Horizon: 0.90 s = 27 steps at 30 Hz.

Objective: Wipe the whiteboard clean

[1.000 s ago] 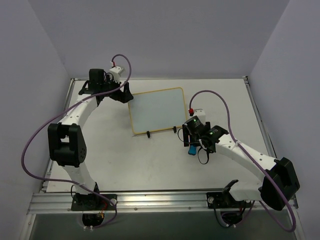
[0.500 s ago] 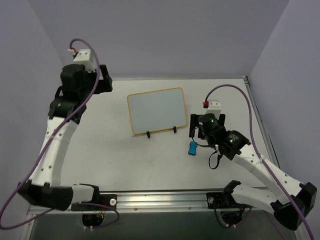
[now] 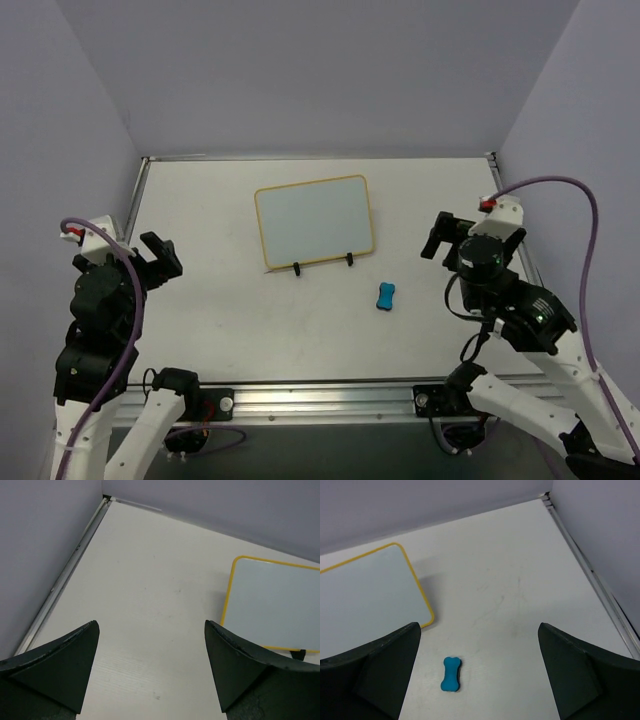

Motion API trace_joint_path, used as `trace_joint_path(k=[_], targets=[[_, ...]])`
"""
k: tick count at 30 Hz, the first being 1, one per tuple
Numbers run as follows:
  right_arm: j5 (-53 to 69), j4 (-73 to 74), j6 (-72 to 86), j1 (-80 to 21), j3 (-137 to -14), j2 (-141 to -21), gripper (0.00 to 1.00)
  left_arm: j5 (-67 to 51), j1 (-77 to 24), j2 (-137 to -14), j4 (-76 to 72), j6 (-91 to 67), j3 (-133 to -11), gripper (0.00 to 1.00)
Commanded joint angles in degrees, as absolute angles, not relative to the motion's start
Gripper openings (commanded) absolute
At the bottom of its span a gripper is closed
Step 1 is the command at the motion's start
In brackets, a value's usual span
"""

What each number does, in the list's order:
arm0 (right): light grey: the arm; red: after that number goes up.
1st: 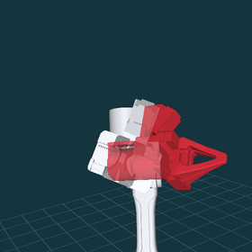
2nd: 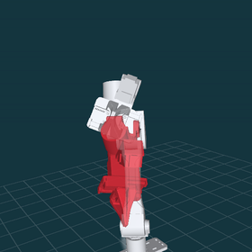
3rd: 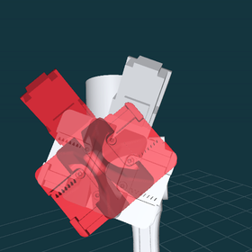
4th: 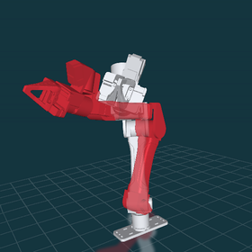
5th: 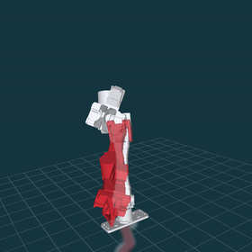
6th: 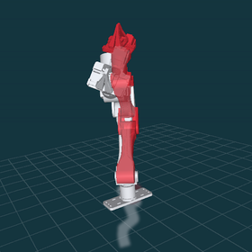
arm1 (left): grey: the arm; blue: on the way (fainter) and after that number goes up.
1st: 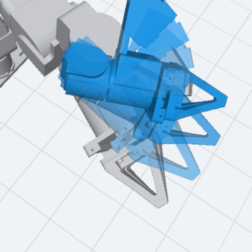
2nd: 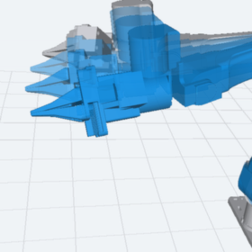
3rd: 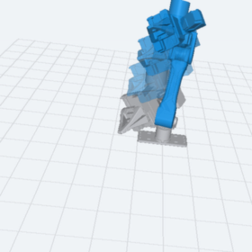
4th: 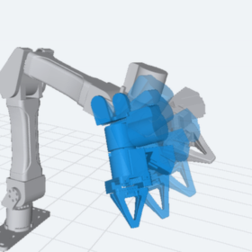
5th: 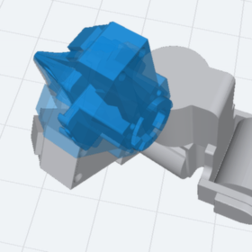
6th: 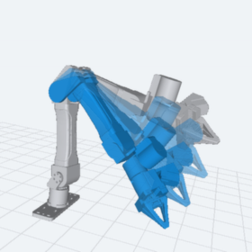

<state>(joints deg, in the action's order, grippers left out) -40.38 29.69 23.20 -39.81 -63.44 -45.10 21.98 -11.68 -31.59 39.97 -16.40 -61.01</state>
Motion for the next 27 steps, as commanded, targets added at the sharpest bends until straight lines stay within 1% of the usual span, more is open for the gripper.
trace_joint_path(k=[1, 5, 11, 14, 22, 27], targets=[[-50.3, 31.3, 20.7, -40.0, -63.2, -39.7, 1.00, 23.7, -11.8, -28.4, 37.4, -15.9, -55.1, 0.94], [-51.9, 29.7, 18.5, -40.1, -58.9, -35.3, 1.00, 20.1, -12.6, -28.6, 35.3, -15.5, -54.1, 0.94], [-51.0, 25.9, 18.0, -40.1, -56.2, -32.1, 1.00, 22.4, -13.2, -28.4, 36.2, -14.3, -53.9, 0.94], [-50.8, 24.9, 16.9, -40.1, -55.2, -32.5, 1.00, 24.0, -13.6, -27.2, 36.4, -14.3, -53.3, 0.94], [-51.2, 26.1, 18.2, -40.1, -54.8, -37.7, 1.00, 22.9, -13.7, -27.2, 36.2, -13.9, -53.0, 0.94], [-51.2, 25.9, 18.3, -40.1, -54.8, -38.8, 1.00, 22.9, -13.9, -26.6, 36.3, -13.9, -52.8, 0.94]])
